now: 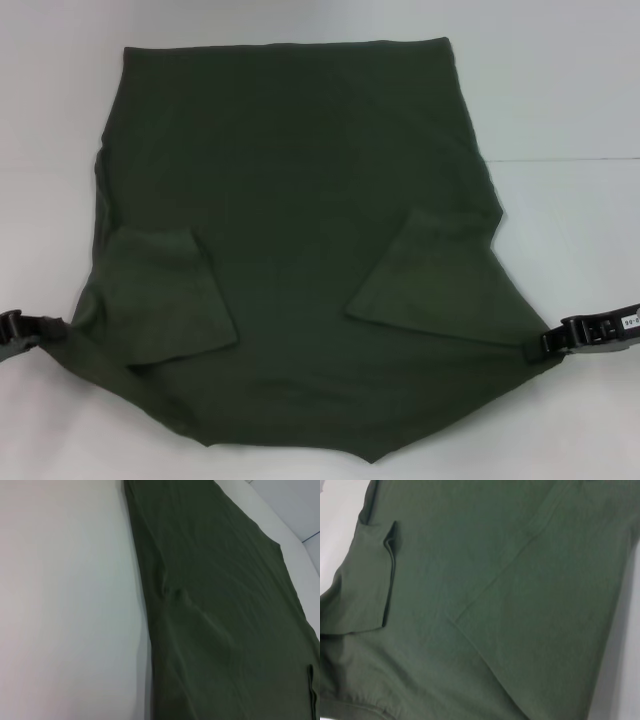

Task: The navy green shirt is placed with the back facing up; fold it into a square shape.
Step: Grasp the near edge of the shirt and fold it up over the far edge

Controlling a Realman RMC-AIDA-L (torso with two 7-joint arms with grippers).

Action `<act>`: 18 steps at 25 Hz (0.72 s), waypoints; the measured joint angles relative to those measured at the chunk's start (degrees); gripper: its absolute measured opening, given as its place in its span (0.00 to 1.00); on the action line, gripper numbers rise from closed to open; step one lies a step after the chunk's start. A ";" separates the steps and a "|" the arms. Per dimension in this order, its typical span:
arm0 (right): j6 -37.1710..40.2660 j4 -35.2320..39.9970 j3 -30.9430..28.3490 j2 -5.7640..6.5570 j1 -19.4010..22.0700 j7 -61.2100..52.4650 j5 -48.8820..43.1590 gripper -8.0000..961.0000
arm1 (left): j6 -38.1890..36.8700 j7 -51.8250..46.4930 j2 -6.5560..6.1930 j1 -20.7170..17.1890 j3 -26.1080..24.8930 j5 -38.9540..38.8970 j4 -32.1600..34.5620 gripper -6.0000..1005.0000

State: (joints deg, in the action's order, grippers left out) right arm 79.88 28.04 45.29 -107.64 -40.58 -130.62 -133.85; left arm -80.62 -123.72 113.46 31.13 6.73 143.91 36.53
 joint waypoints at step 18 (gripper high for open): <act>6.81 0.67 -4.01 0.34 2.52 11.37 0.35 0.04 | -11.13 -0.24 -0.76 -0.90 0.08 1.68 2.68 0.02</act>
State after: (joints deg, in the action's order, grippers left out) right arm 86.68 28.71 41.28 -107.30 -38.06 -119.24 -133.50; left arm -91.75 -123.96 112.71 30.23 6.81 145.59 39.21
